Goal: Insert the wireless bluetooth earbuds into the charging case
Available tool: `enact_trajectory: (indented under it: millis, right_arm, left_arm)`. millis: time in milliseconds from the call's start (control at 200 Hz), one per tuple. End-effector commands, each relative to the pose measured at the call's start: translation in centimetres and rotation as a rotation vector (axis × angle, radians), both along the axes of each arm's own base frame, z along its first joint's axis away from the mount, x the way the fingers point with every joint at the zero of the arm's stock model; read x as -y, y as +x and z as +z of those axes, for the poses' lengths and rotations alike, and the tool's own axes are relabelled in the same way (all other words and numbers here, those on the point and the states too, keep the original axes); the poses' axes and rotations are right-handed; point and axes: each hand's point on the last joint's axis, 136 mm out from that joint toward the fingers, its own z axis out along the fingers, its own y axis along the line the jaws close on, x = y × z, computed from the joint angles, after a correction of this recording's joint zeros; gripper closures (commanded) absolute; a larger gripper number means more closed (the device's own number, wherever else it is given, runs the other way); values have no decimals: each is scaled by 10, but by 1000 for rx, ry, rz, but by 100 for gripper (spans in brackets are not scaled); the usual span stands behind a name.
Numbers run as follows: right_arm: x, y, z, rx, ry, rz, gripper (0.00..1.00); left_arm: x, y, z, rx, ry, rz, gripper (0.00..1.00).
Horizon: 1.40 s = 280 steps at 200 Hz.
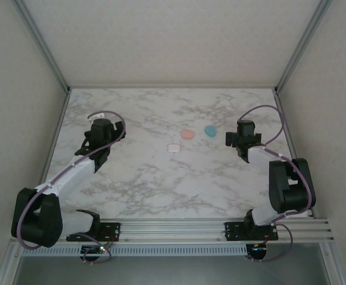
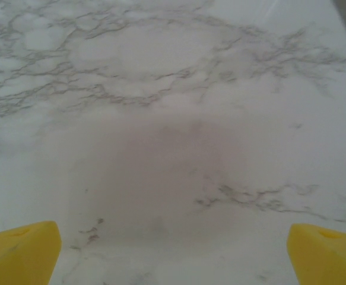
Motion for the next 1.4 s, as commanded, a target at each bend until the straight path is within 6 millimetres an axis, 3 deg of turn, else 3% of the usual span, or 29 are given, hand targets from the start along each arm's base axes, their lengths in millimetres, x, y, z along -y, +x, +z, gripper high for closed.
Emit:
enact_trajectory:
  millis: [0, 115, 210, 235, 290, 405, 526, 706, 851, 956, 1061, 1246, 1397]
  right_arm:
    - [-16, 22, 12, 138, 40, 93, 2]
    - [-21, 11, 15, 194, 101, 150, 1]
    - [-23, -1, 31, 348, 157, 201, 1]
    - [-24, -11, 18, 348, 160, 214, 1]
    - [-20, -15, 12, 361, 156, 192, 1]
    - [-7, -8, 11, 325, 158, 115, 1]
    - [-6, -8, 10, 327, 154, 111, 1]
    - [-6, -8, 11, 329, 155, 112, 1]
    - [-6, -9, 11, 329, 155, 112, 1]
    - [-7, -8, 11, 329, 154, 113, 1]
    - [-6, -9, 10, 328, 156, 112, 1]
    - [-7, -8, 11, 329, 155, 114, 1]
    - [-6, -8, 11, 329, 155, 113, 1]
  left_arm:
    - [-23, 2, 26, 118, 138, 36, 0]
    - [-33, -2, 17, 143, 166, 26, 0]
    - [-35, 0, 7, 154, 161, 6, 0]
    - [-34, 1, 3, 152, 157, -6, 0]
    - [-26, 5, -2, 158, 149, -52, 0]
    - [-15, 12, -9, 174, 138, -131, 0]
    - [-7, 20, -4, 216, 159, -197, 0]
    - [-22, 26, -15, 107, 157, -128, 0]
    - [-38, 19, -43, 0, 169, -43, 0]
    - [-22, 17, -48, 41, 155, -140, 0]
    - [-25, 16, -49, 112, 160, -149, 0]
    - [-19, 13, -71, 147, 90, -231, 0]
    - [-42, 18, -76, 115, 54, -125, 0]
